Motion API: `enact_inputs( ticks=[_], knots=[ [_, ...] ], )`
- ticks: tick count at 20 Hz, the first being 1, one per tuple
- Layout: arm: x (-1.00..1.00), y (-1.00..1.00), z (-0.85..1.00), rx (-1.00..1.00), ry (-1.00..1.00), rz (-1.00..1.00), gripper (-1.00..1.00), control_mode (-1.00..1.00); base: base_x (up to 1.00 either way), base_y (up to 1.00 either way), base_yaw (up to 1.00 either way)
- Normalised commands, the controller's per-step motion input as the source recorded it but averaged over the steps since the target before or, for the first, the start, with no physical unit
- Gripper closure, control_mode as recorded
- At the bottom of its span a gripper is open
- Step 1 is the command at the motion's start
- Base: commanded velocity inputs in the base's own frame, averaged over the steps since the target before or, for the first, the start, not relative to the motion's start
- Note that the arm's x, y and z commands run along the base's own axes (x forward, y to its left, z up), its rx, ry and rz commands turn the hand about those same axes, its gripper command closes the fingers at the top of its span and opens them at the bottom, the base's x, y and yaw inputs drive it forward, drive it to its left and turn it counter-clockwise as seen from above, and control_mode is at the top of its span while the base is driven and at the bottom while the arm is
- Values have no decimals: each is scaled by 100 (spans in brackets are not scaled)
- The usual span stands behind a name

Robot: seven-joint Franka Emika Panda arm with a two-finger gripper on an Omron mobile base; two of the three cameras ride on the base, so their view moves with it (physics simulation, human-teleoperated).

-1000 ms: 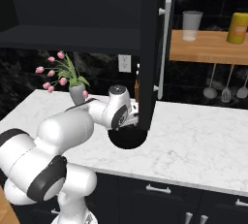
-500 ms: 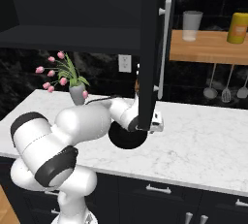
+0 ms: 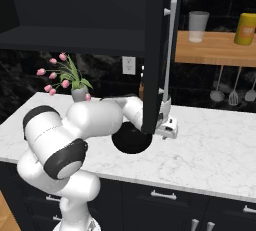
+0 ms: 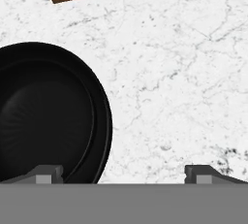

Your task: Pick up the bowls on the counter and stack them on top of one another in the open cabinet. Place the smaller bowl on top of the larger bowl.

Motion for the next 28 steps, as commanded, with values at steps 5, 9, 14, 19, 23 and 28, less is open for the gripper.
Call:
enact_inputs(
  ticks=[5, 9, 14, 19, 23, 28],
  knots=[
    [-1, 3, -9, 0, 4, -16, -100, -100, 0, 0, 0],
    [-8, 12, -23, 0, 0, -4, -100, -100, 0, 0, 0],
    [-5, 11, -14, 0, 0, 0, -100, -100, 0, 0, 0],
    [0, 23, 0, 0, 0, 0, -100, -100, 0, 0, 0],
    [22, 6, -7, 0, 0, 0, -100, -100, 0, 0, 0],
    [7, 0, -18, 0, 0, 0, -100, -100, 0, 0, 0]
  ],
)
